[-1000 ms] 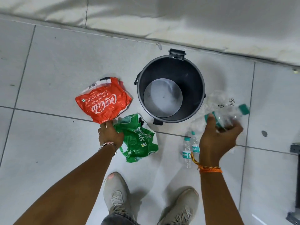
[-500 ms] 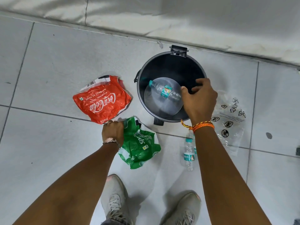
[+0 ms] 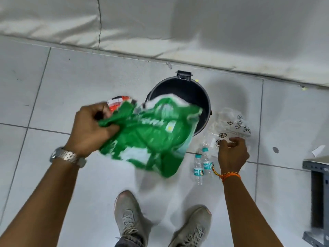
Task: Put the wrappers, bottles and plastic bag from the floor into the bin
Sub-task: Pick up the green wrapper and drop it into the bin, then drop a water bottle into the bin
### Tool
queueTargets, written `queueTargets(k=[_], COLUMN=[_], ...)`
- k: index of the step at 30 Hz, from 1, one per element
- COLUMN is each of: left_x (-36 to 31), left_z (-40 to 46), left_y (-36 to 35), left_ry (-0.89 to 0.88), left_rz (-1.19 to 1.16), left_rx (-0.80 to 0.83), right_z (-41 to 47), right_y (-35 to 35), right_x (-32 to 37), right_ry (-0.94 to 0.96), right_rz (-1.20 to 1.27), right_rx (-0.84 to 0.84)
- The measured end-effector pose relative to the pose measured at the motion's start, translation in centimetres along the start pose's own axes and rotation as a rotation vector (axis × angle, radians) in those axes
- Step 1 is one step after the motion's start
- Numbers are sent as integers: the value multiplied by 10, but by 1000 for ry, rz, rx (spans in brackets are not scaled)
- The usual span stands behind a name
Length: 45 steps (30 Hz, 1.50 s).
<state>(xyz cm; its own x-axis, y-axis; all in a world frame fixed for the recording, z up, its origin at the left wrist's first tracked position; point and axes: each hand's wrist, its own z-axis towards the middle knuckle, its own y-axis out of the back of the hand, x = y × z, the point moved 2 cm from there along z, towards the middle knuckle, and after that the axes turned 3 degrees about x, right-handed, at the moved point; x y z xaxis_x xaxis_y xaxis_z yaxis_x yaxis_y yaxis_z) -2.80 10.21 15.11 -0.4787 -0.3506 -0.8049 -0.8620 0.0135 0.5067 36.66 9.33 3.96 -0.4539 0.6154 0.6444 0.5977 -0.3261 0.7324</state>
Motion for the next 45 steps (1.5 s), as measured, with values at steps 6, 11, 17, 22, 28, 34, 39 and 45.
queueTargets(k=[6,11,17,22,28,34,39,45], left_x=[-53,-37,2,15,2,25,32,54], left_z=[43,71,96,109,75,16,75,99], left_y=[-79,-152,-190,-206,-185,-167,-174,-172], left_ry=[-294,-434,-164,-158,-268,-119,137,342], left_rz=[58,363,785,1274,970,580,314,93], left_rx=[-335,-13,302,481,136,-120,-230,-321], right_z=[-3,-9,-29,-43,-53,-47,-43,-20], right_y=[-12,-24,-47,-72,-95,-111,-109,-40], right_x=[-24,-55,-90,-105,-117,-129,-123,-3], right_ry=[-43,13,75,51,-63,-85,-128,-106], right_rz=[-101,-224,-523,-669,-746,-762,-719,62], right_rx=[111,192,478,612,618,604,605,-44])
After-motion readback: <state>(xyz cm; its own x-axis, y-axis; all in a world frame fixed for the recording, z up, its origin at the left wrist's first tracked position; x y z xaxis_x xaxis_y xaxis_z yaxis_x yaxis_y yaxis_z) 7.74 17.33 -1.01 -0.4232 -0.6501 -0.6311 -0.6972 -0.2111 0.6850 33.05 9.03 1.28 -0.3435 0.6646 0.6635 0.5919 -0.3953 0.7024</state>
